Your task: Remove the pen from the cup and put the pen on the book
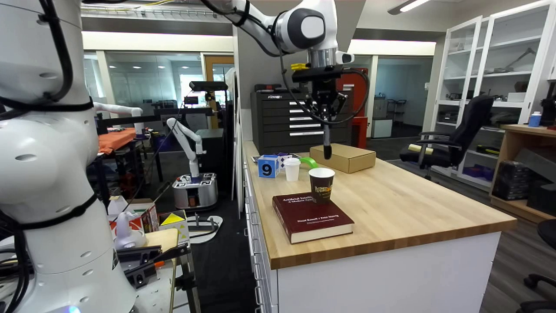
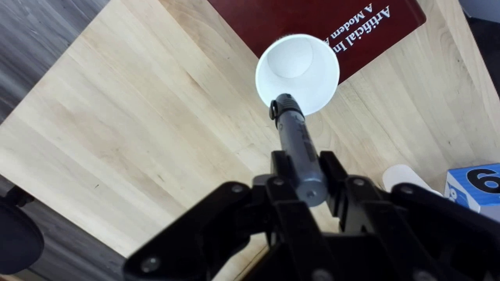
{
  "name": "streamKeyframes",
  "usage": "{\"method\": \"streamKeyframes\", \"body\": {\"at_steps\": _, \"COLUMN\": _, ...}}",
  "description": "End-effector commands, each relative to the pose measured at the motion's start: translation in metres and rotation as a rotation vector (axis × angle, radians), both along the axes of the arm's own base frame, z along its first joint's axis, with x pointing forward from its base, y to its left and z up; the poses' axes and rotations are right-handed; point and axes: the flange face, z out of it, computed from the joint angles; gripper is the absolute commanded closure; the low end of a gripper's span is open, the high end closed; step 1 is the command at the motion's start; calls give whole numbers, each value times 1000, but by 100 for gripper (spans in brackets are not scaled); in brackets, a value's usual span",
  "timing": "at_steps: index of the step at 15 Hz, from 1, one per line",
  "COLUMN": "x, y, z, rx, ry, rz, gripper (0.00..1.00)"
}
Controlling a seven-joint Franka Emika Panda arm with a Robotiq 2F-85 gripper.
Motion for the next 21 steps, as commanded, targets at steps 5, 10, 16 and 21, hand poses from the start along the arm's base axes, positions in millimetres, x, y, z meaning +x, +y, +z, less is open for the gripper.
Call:
{"method": "streamKeyframes", "body": {"at_steps": 5, "x": -18, "y": -42, "z": -2, "rx": -36, "ry": 121, "rz": -56, "gripper": 94}}
{"method": "streamKeyframes", "body": {"at_steps": 10, "x": -20, "y": -68, "z": -47, "rx": -35, "ry": 276, "rz": -98, "gripper": 94}}
{"method": "streamKeyframes", "body": {"at_steps": 16, "x": -19, "y": -84, "z": -114, "rx": -2, "ry": 491, "rz": -110, "gripper": 94}}
{"method": "streamKeyframes", "body": {"at_steps": 21, "x": -17, "y": -86, "z": -161, "rx": 53, "ry": 613, "rz": -99, "gripper": 94}}
